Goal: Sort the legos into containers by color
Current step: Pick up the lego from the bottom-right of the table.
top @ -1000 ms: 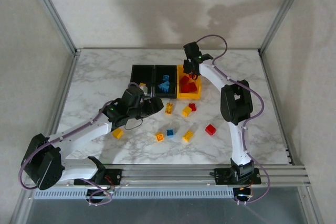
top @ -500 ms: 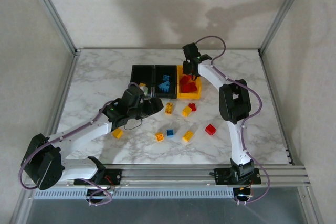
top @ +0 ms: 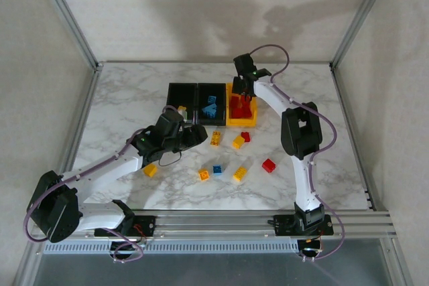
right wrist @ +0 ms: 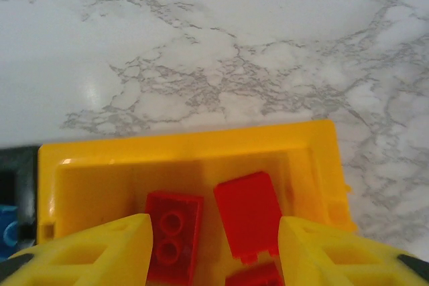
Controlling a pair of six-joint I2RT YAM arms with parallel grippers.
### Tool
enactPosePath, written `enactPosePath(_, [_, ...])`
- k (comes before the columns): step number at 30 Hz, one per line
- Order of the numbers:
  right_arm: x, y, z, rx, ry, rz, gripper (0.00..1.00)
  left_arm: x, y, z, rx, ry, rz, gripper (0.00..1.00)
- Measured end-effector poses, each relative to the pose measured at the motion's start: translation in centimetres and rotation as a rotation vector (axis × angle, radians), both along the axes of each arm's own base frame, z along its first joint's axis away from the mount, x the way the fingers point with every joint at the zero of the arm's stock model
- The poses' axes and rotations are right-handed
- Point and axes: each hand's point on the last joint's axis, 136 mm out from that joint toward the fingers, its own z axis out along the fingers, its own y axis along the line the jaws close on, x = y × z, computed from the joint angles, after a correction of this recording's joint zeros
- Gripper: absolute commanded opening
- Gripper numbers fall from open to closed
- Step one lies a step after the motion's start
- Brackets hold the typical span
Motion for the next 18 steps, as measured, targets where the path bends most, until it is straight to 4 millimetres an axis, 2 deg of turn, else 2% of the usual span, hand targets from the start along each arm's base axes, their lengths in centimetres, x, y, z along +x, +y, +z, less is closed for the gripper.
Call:
enactPosePath(3, [-2.0,0.2,3.5,0.024,-0.048,0.032,0.59,-0.1,0.5,-0.4,0.034,0.006,0.003,0.67])
enactPosePath(7, [-5.7,-0.2,8.8,0.087,-0.139,0.065,0.60,-0.1,0.8,-0.1,0.064,-0.003,0.000,0.67])
enactPosePath(10, [-8.8,-1.1,10.9,0.133,-0.175,0.083,0.61,-0.2,0.8,-0.2,0.080,-0.004,-0.011,0.67])
enactPosePath(12, [-10.7,-1.9,10.9,0.148,-0.173,0.086,0.63,-0.5,0.7,-0.4,0.091,0.000,-0.024,0.67])
enactPosePath(14, [-12.6,-2.8,9.9,0.151,-0.151,0.075,0.67,-0.8,0.4,-0.5,0.099,-0.003,-0.046,0.69])
enactPosePath(18, [-16.8,-5.1,5.8,0.140,-0.045,0.018,0.70,-2.0,-1.7,-0.9,0.122,-0.012,-0.136,0.69])
